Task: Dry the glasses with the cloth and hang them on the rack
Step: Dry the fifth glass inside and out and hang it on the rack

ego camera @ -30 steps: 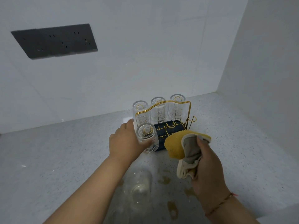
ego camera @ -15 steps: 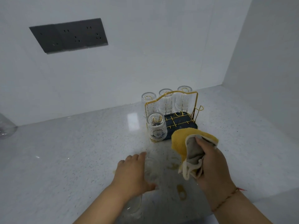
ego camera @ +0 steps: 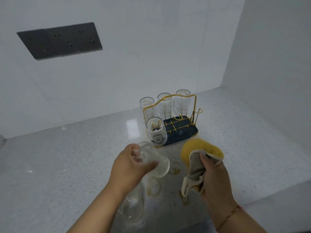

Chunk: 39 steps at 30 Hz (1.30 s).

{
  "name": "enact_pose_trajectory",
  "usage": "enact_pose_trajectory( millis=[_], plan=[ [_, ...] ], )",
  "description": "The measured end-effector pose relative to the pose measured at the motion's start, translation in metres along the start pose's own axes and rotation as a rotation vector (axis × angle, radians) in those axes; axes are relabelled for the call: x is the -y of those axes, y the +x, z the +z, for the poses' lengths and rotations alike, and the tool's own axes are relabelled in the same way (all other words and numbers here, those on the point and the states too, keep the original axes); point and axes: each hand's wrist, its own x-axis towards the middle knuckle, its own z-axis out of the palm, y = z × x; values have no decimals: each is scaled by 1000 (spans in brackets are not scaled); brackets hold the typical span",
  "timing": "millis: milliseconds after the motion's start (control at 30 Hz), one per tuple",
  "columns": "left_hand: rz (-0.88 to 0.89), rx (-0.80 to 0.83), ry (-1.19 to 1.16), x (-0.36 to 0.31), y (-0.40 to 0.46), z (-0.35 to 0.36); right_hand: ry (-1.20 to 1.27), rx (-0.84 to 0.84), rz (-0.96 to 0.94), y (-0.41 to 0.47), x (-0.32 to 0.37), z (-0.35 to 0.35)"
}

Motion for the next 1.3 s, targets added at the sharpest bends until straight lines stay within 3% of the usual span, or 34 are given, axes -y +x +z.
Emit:
enact_pose_trajectory(
  millis=[167, 333, 467, 633, 733, 833, 933, 1033, 1133, 1233, 1300],
  plan=[
    [-69, 8, -450, -25, -5, -2, -145, 34, -60, -26, -11, 12],
    [-7, 126, -627, -44, -21, 0, -29, 211, -123, -17, 6, 21],
    [37, 137, -744, -50, -16, -2, 212, 343, 32, -14, 12, 23],
    [15, 45, -765, -51, -6, -8, 85, 287, 16, -20, 4, 18],
    [-17, 31, -771, -47, 2, -16, 38, 243, -151, -14, 18, 14],
    [-32, 19, -778, -46, 5, -18, -61, 288, -455, -12, 35, 10],
    [-29, -13, -809, -54, -1, -12, -391, 367, -760, -24, 39, 21],
    [-20, -36, -857, -60, -9, -3, -741, 239, -1061, -30, 30, 33],
    [-4, -98, -791, -66, -16, 3, -798, 136, -1157, -35, 34, 45],
    [58, -123, -767, -69, -23, 3, -771, 224, -1102, -32, 47, 48],
    [64, -111, -767, -71, -23, 1, -659, 363, -826, -23, 67, 48]
  ],
)
